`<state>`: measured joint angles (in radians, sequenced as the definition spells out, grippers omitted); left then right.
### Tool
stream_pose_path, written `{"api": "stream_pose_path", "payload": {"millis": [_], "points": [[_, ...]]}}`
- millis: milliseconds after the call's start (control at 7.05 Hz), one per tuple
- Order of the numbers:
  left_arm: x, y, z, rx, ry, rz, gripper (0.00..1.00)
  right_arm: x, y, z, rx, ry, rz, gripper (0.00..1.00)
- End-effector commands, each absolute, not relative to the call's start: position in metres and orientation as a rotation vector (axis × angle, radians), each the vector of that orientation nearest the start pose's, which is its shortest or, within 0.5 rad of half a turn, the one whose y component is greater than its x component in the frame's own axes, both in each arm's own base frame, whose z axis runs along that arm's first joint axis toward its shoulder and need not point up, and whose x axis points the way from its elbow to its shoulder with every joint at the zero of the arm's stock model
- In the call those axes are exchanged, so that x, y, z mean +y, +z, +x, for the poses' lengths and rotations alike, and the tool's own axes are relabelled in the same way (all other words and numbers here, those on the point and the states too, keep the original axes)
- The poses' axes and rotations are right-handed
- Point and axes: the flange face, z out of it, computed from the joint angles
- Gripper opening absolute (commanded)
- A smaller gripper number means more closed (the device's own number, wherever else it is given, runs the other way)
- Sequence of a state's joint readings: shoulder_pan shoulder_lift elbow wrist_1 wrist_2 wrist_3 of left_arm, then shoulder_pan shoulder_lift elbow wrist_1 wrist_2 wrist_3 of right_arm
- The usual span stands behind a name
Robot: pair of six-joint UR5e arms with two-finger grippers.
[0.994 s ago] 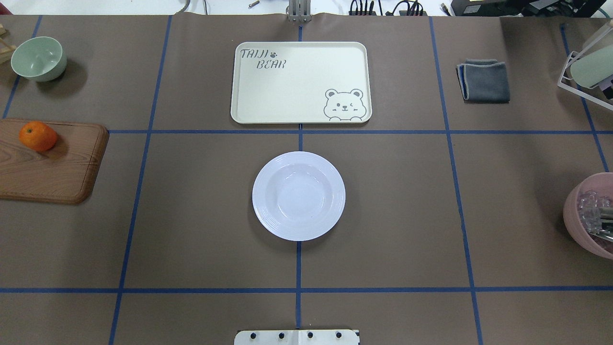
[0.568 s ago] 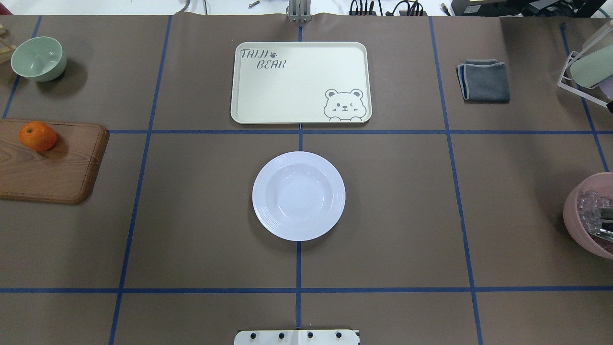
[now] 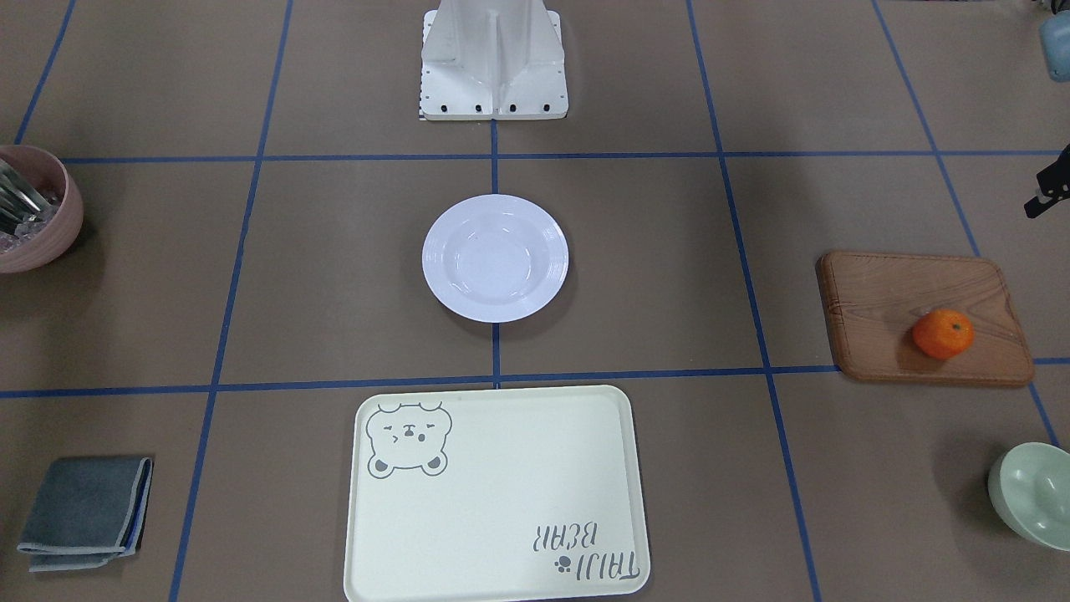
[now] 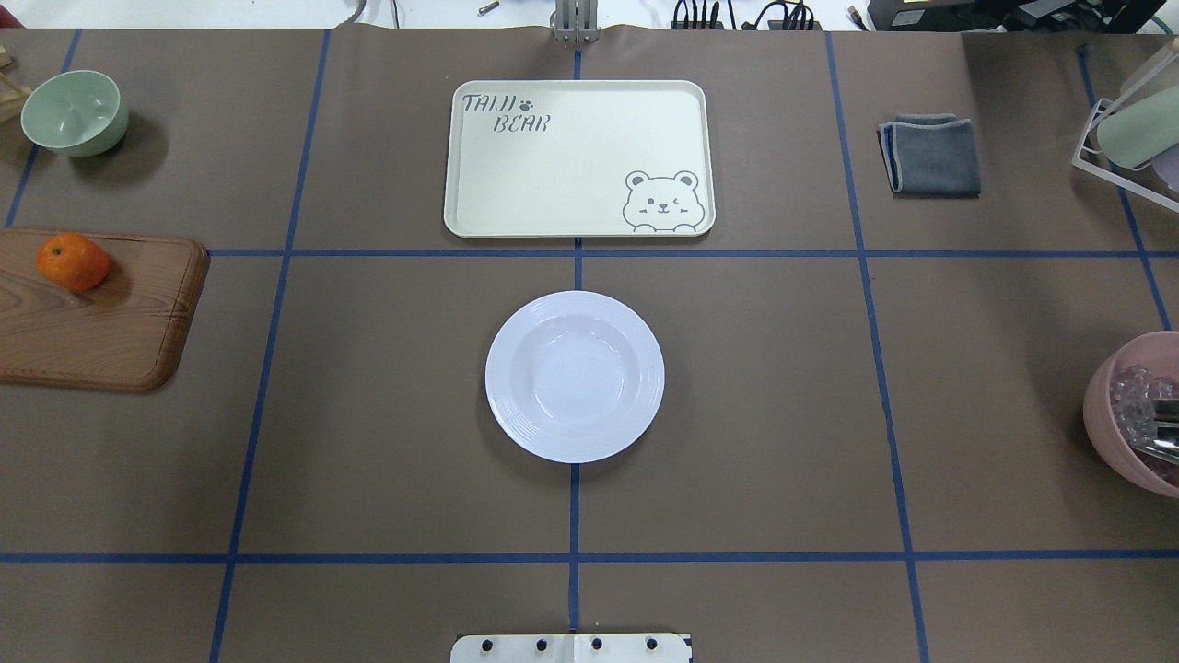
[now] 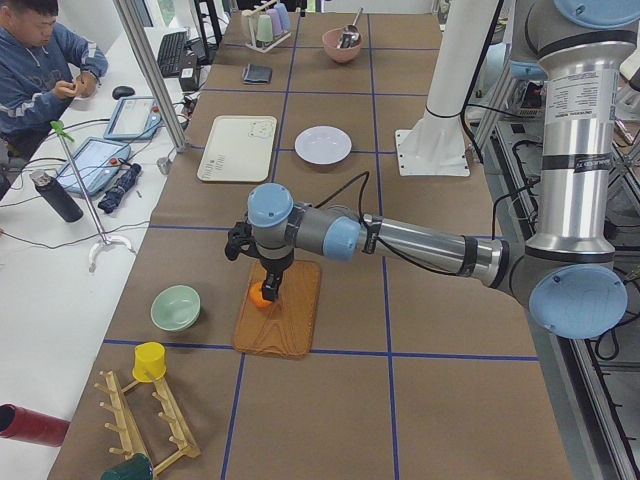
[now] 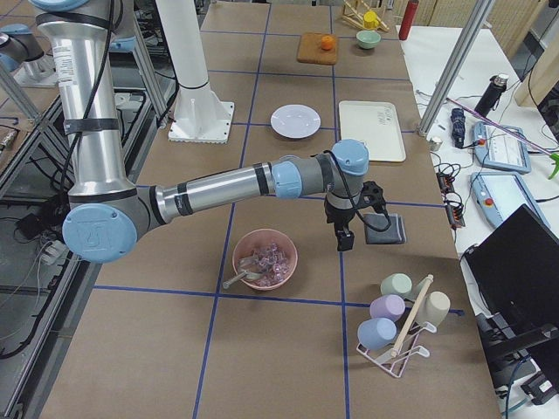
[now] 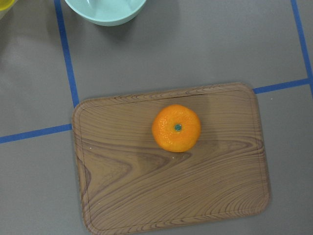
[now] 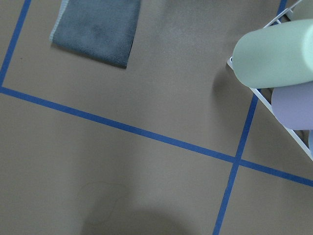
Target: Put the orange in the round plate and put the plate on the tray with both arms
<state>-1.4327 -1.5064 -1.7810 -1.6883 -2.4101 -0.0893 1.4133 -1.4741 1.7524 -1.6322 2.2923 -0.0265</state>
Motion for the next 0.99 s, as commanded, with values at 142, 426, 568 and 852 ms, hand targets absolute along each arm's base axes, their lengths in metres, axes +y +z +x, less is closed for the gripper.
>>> {"api": "stream_pose_path", "payload": {"millis": [142, 426, 568, 852], "points": [[-0.473, 0.577, 0.008, 0.855, 0.156, 0.149, 0.98, -0.534, 0.522, -0.030, -0.762, -0.296, 0.215, 1.00], [-0.476, 0.575, 0.010, 0.864, 0.130, 0.135, 0.98, -0.532, 0.516, -0.033, -0.817, -0.301, 0.215, 1.00], [-0.504, 0.568, 0.038, 0.863, 0.152, 0.116, 0.98, -0.532, 0.514, -0.034, -0.827, -0.303, 0.214, 1.00], [-0.565, 0.558, 0.112, 0.779, 0.232, 0.102, 0.98, -0.530, 0.500, -0.035, -0.830, -0.267, 0.221, 1.00]]}}
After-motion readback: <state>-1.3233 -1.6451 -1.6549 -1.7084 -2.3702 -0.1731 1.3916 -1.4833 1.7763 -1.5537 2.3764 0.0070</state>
